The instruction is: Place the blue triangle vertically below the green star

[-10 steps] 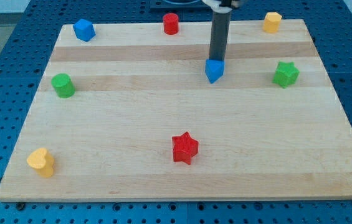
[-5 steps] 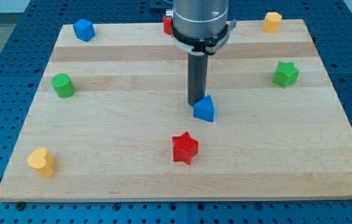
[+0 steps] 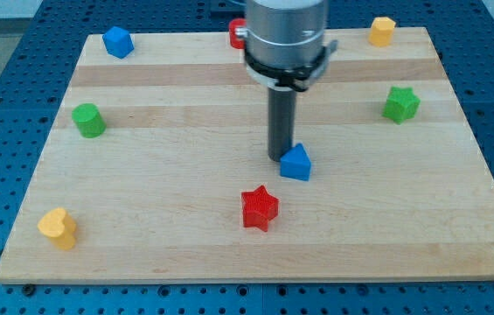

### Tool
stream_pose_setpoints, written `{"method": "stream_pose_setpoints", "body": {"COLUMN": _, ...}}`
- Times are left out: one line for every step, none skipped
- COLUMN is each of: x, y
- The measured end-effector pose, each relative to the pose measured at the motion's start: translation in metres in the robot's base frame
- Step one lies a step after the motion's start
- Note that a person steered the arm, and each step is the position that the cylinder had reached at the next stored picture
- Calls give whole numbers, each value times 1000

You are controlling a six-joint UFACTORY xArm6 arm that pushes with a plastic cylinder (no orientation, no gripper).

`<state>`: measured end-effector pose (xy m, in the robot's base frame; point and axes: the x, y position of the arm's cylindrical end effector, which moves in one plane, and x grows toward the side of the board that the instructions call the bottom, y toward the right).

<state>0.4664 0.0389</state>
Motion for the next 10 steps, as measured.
{"method": "stream_pose_setpoints", "body": {"x": 24, "y": 13}}
{"method": "stream_pose_setpoints", "body": {"x": 46, "y": 31}}
{"method": "stream_pose_setpoints", "body": {"x": 63, "y": 52}}
{"method": "stream_pose_setpoints", "body": {"x": 76, "y": 75}}
{"method": "stream_pose_setpoints", "body": {"x": 86, "y": 92}}
{"method": "stream_pose_setpoints", "body": {"x": 88, "y": 85}}
{"method": "stream_pose_setpoints", "body": {"x": 94, "y": 52}}
{"method": "stream_pose_setpoints", "body": {"x": 101, "y": 53}}
{"method": "stream_pose_setpoints", "body": {"x": 101, "y": 77}}
{"method": "stream_pose_setpoints", "body": {"x": 101, "y": 105}}
